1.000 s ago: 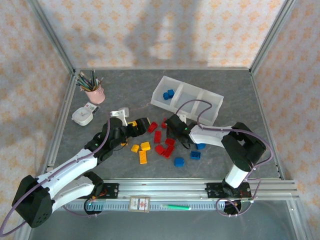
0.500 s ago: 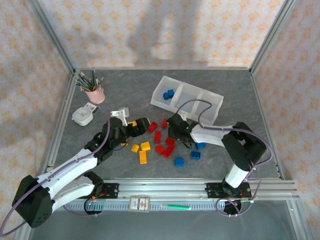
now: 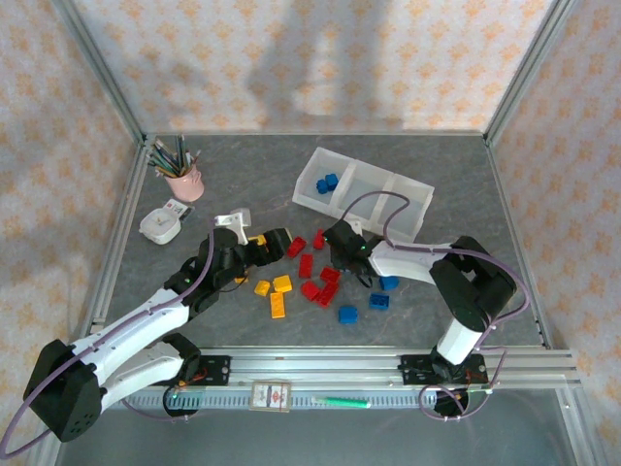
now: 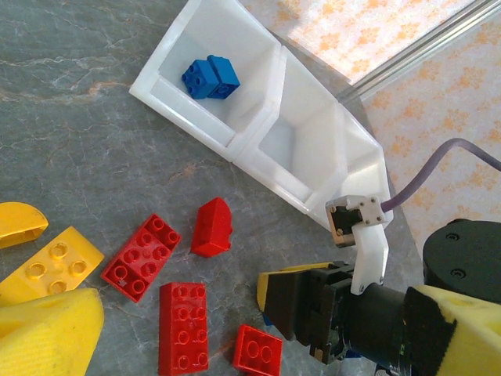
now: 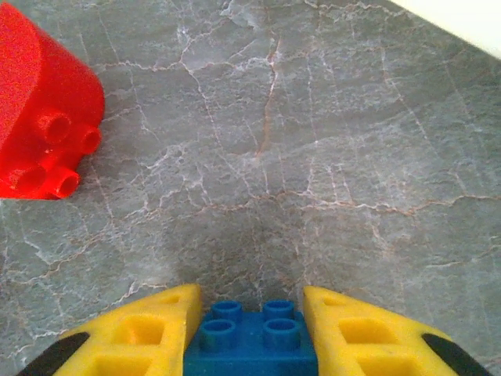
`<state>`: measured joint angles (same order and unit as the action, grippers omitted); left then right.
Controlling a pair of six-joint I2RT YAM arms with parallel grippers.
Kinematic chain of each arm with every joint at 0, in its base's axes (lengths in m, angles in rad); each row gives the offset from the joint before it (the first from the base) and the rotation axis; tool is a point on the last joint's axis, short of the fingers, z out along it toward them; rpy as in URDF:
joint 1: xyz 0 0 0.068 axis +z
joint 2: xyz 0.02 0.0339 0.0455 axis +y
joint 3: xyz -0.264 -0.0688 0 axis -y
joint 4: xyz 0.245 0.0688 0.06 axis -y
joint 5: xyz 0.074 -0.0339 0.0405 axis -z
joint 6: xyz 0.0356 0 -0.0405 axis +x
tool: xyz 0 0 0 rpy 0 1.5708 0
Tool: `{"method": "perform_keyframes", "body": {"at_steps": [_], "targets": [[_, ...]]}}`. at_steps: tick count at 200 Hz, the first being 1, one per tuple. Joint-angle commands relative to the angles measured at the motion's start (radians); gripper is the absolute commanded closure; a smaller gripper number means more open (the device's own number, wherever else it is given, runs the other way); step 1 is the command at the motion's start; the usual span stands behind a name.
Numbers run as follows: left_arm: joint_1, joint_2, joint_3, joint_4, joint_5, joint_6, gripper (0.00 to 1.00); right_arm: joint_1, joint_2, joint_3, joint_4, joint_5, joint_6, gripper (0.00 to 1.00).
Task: Sort the legos into containers by color
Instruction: Pick up the lego from the center of the table, then place the lego in the container.
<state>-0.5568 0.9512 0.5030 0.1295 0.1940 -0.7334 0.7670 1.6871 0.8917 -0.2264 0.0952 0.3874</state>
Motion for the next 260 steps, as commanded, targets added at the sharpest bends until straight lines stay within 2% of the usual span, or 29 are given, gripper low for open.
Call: {"method": "perform_keyframes", "body": {"at_steps": [1, 38, 81, 129, 197, 206, 238, 260], "targets": [[-0.006, -0.002, 0.030, 0.018, -0.024, 0.012, 0.01, 0.000, -0.009, 0.056, -0.050, 0.050, -0.013, 0.77], [-0.006, 0.016, 0.064, 0.018, -0.027, 0.029, 0.01, -0.004, -0.026, 0.147, -0.072, 0.078, -0.039, 0.79], [-0.003, 0.056, 0.122, 0.016, -0.063, 0.051, 0.01, -0.049, 0.061, 0.345, -0.073, 0.041, -0.059, 0.79], [0.033, 0.100, 0.178, 0.021, -0.096, 0.069, 0.01, -0.118, 0.244, 0.630, -0.073, 0.047, -0.084, 0.79], [0.142, 0.115, 0.174, 0.069, -0.045, 0.066, 0.01, -0.207, 0.533, 0.998, -0.123, 0.078, -0.097, 0.79], [0.148, 0.120, 0.178, 0.064, -0.037, 0.070, 0.01, -0.218, 0.573, 1.049, -0.147, 0.075, -0.093, 0.75], [0.152, 0.131, 0.186, 0.055, -0.025, 0.081, 0.01, -0.227, 0.609, 1.148, -0.160, 0.046, -0.115, 0.47], [0.152, 0.135, 0.196, 0.043, -0.016, 0.086, 0.01, -0.227, 0.559, 1.131, -0.162, 0.019, -0.123, 0.44]]}}
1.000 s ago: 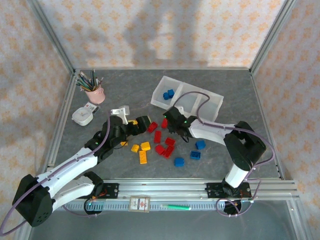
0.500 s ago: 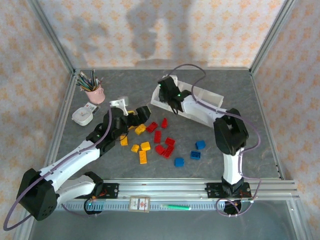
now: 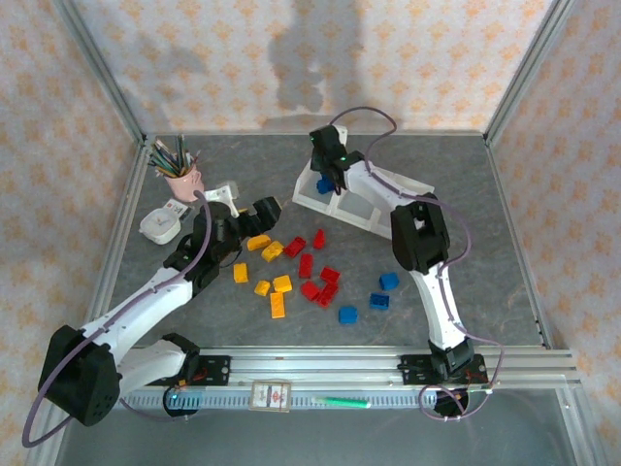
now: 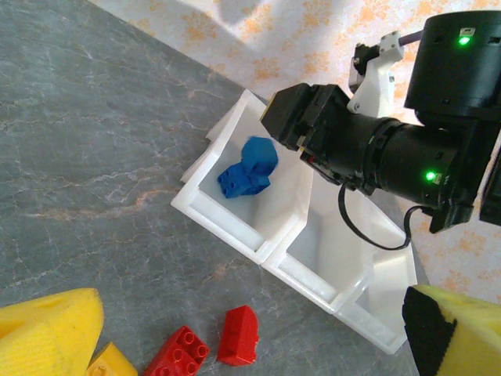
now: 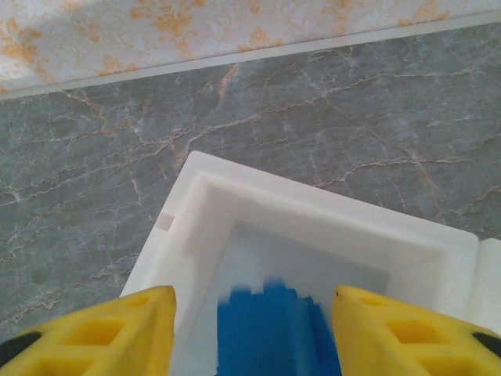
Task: Sort the legos into containers by color
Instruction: Place the lego in the container, then pick up the lego from the bottom-center of the table.
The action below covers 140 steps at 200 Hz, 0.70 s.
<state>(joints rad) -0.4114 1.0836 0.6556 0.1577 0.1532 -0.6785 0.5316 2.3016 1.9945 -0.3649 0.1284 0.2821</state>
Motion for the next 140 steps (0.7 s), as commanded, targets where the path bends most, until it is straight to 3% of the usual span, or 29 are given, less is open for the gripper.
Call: {"method": "perform_keyframes", "body": {"at_steps": [1, 47, 140], "targets": [[0.006, 0.002, 0.043, 0.015, 0.025, 0.031, 0.01, 0.008, -0.059, 0.025, -0.023, -0.015, -0.017, 0.44], [0.006, -0.008, 0.039, -0.003, 0.067, 0.037, 0.01, 0.026, -0.304, -0.293, 0.060, -0.098, -0.011, 0.35], [-0.125, -0.043, -0.035, -0.006, 0.094, 0.010, 0.01, 0.041, -0.812, -0.918, -0.019, -0.024, 0.123, 0.22]]}}
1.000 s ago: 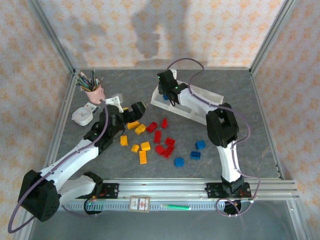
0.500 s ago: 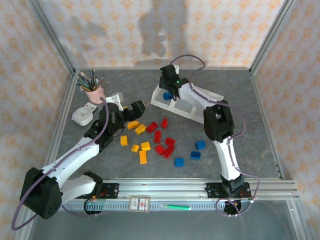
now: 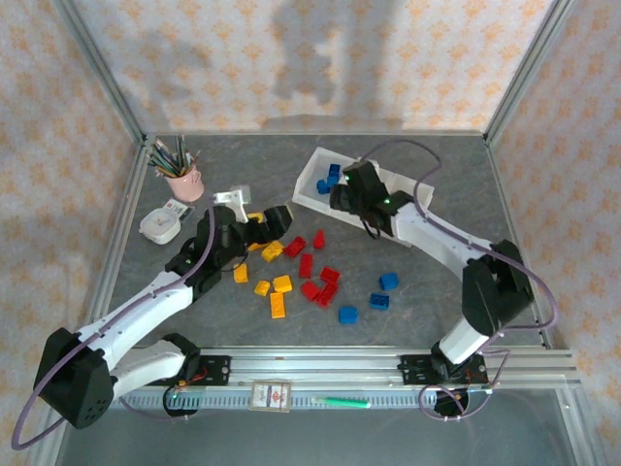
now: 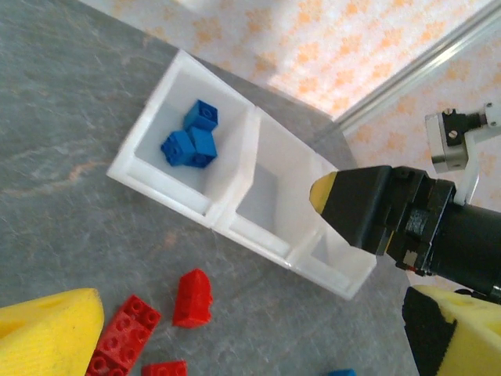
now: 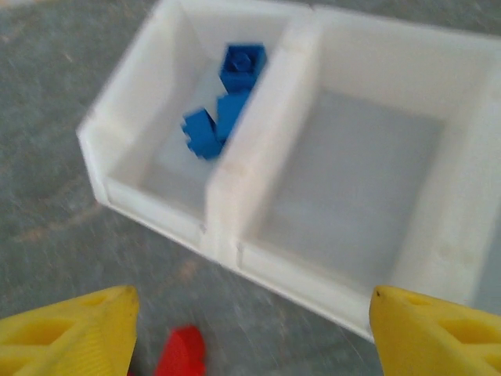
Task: Sort the legos into containers by color
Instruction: Pick up the lego from the bottom-center of the table.
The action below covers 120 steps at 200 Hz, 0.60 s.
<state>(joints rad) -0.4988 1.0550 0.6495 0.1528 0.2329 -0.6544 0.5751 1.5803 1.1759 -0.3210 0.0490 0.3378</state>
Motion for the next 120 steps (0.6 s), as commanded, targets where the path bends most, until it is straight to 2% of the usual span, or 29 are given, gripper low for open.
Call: {"method": "perform_keyframes", "body": {"at_steps": [1, 55, 120], "targets": [[-0.040, -0.016, -0.030, 0.000, 0.014, -0.016, 0.01, -0.003, -0.096, -0.104, -0.065, 0.058, 0.070, 0.22], [-0.125, -0.042, -0.107, 0.103, -0.035, -0.100, 0.01, -0.003, -0.298, -0.350, -0.143, 0.121, 0.227, 0.16], [-0.193, -0.008, -0.107, 0.126, -0.066, -0.113, 0.01, -0.001, -0.333, -0.509, -0.132, 0.067, 0.303, 0.08]]}}
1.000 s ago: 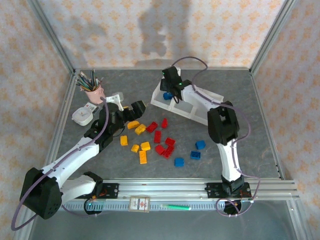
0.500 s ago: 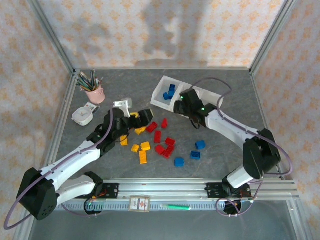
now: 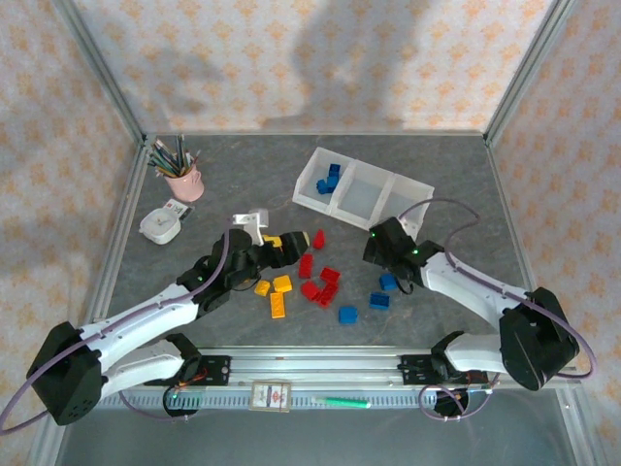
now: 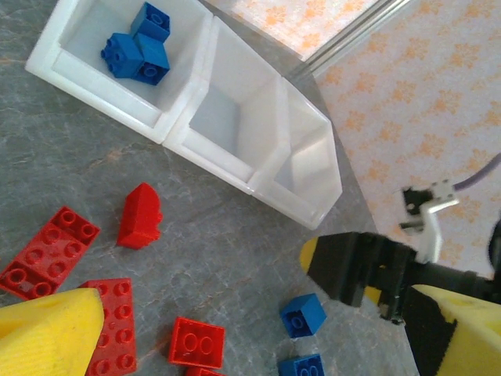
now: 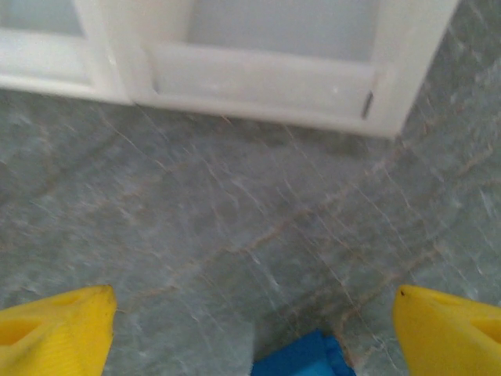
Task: Sort the legos into containers by color
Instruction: Pick up the lego from the bottom-center of the table.
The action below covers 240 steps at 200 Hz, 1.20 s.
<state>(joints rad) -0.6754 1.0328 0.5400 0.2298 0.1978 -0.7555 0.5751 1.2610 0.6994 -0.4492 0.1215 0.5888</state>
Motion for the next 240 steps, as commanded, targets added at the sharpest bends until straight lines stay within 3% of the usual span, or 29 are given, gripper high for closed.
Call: {"method": "perform_keyframes", "body": {"at_steps": [1, 45, 105, 147, 240], "targets": [[-0.017, 0.015, 0.002, 0.049, -0.031, -0.012, 0.01, -0.001, -0.014, -0.036, -0.003, -0.006, 0.051, 0.08], [-0.044, 0.038, 0.012, 0.054, -0.052, -0.013, 0.01, 0.006, 0.028, -0.088, 0.012, 0.001, 0.073, 0.08], [-0.054, 0.071, 0.035, 0.053, -0.052, -0.004, 0.01, 0.056, 0.093, -0.095, 0.113, -0.065, 0.060, 0.15], [-0.055, 0.073, 0.051, 0.035, -0.056, 0.008, 0.01, 0.094, 0.152, -0.074, 0.123, -0.042, 0.068, 0.29], [-0.055, 0.069, 0.058, 0.022, -0.076, 0.024, 0.01, 0.094, 0.114, -0.047, 0.131, -0.028, 0.013, 0.66]]}}
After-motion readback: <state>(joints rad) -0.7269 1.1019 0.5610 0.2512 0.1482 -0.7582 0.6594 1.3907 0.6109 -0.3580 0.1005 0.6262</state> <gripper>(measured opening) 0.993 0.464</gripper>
